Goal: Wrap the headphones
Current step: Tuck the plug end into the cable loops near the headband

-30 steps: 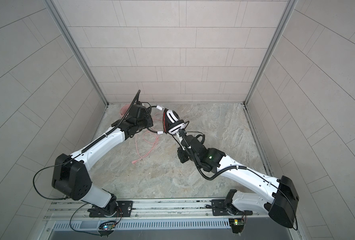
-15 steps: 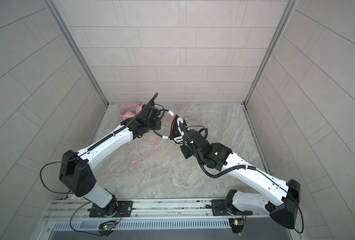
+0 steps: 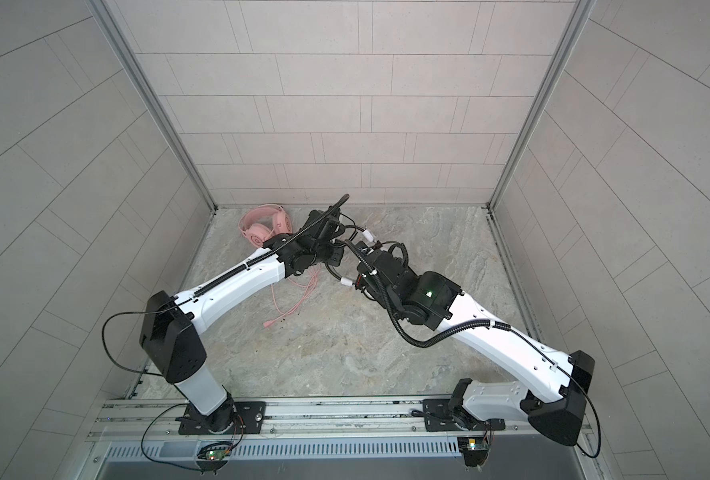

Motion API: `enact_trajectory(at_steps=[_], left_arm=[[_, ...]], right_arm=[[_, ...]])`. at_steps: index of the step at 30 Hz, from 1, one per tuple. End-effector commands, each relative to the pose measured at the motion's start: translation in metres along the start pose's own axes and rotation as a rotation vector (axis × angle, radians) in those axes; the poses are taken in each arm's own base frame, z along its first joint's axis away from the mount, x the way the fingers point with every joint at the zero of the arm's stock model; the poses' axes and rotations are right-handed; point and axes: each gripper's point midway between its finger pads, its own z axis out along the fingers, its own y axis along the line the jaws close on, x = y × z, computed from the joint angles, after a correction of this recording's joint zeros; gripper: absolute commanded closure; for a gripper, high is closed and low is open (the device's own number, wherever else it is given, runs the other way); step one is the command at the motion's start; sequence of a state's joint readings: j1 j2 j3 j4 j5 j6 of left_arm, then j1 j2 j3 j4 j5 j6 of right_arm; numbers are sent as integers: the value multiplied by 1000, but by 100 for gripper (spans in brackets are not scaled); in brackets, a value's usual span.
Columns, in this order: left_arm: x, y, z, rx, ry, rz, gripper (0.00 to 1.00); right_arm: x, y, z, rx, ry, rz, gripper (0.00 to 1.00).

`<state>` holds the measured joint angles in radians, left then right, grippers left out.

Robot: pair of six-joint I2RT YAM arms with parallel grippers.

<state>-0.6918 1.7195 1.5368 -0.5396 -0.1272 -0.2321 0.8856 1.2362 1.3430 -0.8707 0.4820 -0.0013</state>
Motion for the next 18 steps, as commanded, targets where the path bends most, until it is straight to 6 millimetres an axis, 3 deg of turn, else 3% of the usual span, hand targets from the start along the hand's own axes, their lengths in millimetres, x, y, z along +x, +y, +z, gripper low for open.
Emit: enact_trajectory(at_steps=[1,9,18], left_arm=[[18,-14,-1,56,100,145,100],[26,-39,-6,176,145,209,100],[19,-47,-23,241,105,253,100]], right_arm=[[-17,-45,-16,202,-36,-39,90],[-25,-69,-3,353,-53,-164,92],[-10,-72,18,267,-58,-54,84]])
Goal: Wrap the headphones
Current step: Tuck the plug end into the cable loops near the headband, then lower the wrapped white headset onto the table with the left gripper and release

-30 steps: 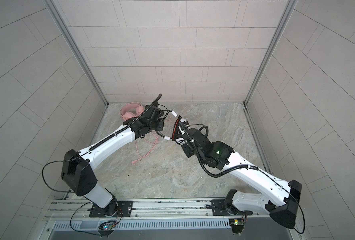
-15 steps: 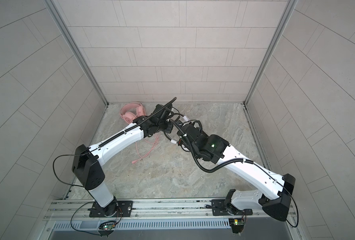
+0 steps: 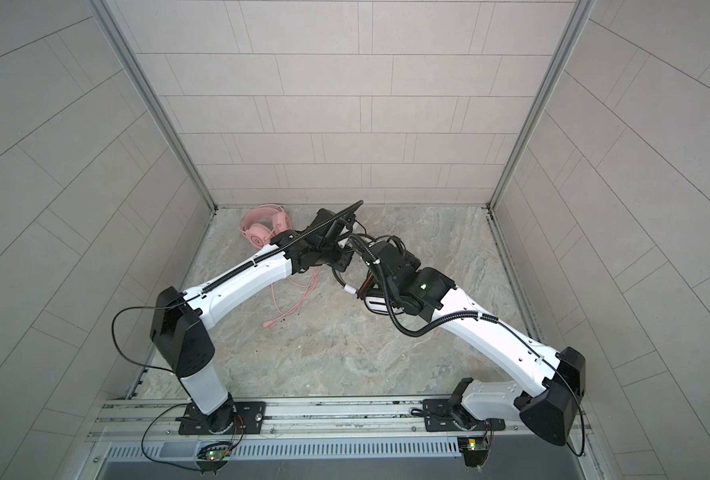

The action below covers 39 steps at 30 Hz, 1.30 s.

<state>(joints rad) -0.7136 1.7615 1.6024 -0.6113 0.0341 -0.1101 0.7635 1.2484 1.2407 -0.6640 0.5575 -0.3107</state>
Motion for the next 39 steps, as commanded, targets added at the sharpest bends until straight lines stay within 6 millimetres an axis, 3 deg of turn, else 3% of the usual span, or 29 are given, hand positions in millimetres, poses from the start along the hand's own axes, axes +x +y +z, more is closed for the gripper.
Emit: enact_trajectory(at_steps=[1,6,16,28,32,39], left_arm=[[7,-15,-22,79,20,109,100],[2,-25,-30,146,-48,105,100],[-6,-6,-25,195,-64,-40,100],[-2,33,-12,155,-28,-185,100],[3,38,-1,138,28,-212,100],[18,42,25,108,122,-276,100]], right_arm=[[-7,-37,-11,94,-53,142,83],[-6,-30,-9,39,-57,169,76],[5,-30,-14,-63,-52,299,46],[13,-27,-10,-128,-52,415,43],[34,-29,9,-141,5,569,43],[85,-8,45,-130,132,715,43]])
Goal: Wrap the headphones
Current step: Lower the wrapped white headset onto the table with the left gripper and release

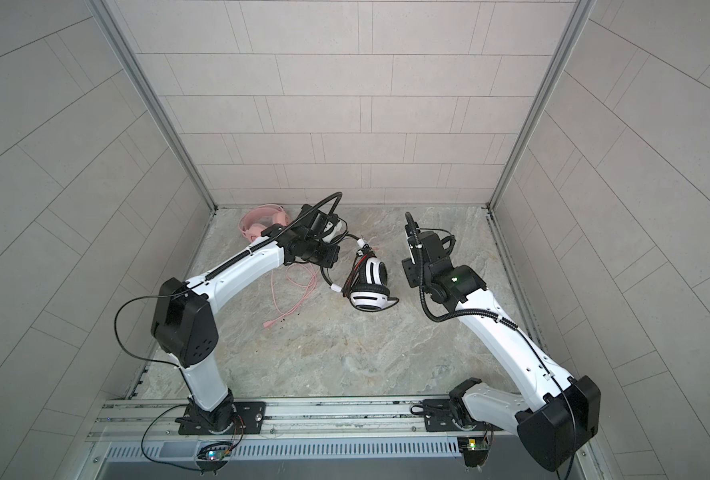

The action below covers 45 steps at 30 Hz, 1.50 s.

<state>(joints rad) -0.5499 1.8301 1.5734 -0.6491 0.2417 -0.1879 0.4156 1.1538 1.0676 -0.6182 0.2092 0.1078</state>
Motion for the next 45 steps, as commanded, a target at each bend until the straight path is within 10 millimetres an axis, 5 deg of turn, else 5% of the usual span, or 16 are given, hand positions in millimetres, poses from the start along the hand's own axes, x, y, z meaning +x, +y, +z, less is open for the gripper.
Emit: enact_trajectory(at_steps=[1,7,14,23,28,36,41,45], left_arm=[[-12,-4,-3,15,-3,-65,100],[3,11,24,-64,108,-132,100],[6,16,71,-81,223,-234,100],[-90,15,120,-82,-6,-342,100],[-115,20,147,-76,-112,-435,100],[-107,29,183,-80,-130,-510,98],[-92,28,194,-70,-71,-512,71],[-86,28,189,-82,-46,-489,65]], right_arm=[[13,-1,12,-18,15,121,44],[46,1,29,-41,38,221,44],[67,10,24,-98,47,256,44],[80,16,14,-153,12,349,44],[86,14,8,-148,16,345,45],[91,11,-1,-147,9,346,44],[96,11,0,-146,11,342,44],[95,12,-1,-150,10,344,44]])
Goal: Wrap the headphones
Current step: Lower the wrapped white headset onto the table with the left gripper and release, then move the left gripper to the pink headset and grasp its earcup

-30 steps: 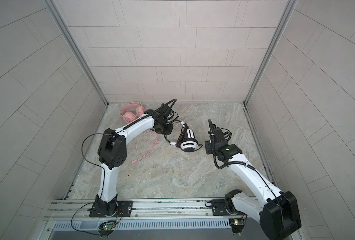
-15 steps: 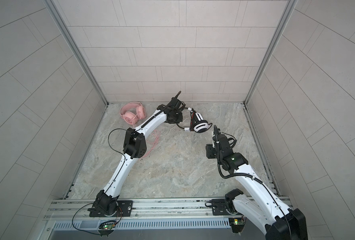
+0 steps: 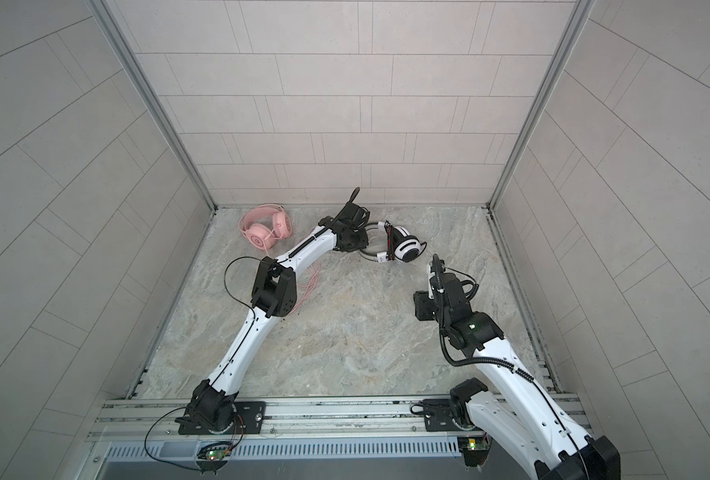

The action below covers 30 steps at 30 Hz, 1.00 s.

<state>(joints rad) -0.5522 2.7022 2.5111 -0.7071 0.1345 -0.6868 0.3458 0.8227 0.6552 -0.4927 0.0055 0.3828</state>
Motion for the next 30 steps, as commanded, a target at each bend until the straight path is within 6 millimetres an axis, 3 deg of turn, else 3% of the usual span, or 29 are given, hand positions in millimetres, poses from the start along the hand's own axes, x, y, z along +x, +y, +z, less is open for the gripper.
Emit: enact_trajectory(at_steps=[1,8,14,15,20,24,30], left_arm=[[1,-4,-9,8,10,10,62],[-11,-11,-47,-2,-21,73,50],[-27,-6,-95,-34,-58,159,48],[-30,-7,-105,-37,-70,180,48],[-42,9,-150,-45,-108,215,48],[-50,42,-188,-57,-120,202,48],[-82,139,-256,-107,-235,-8,48]], right_arm=[[5,-3,-1,8,13,15,44],[7,-4,-1,8,12,21,44],[8,3,7,-23,17,40,44],[19,1,13,-21,41,45,44],[30,6,24,-51,59,65,44],[33,5,26,-48,64,55,44],[39,-1,29,-23,74,23,44]])
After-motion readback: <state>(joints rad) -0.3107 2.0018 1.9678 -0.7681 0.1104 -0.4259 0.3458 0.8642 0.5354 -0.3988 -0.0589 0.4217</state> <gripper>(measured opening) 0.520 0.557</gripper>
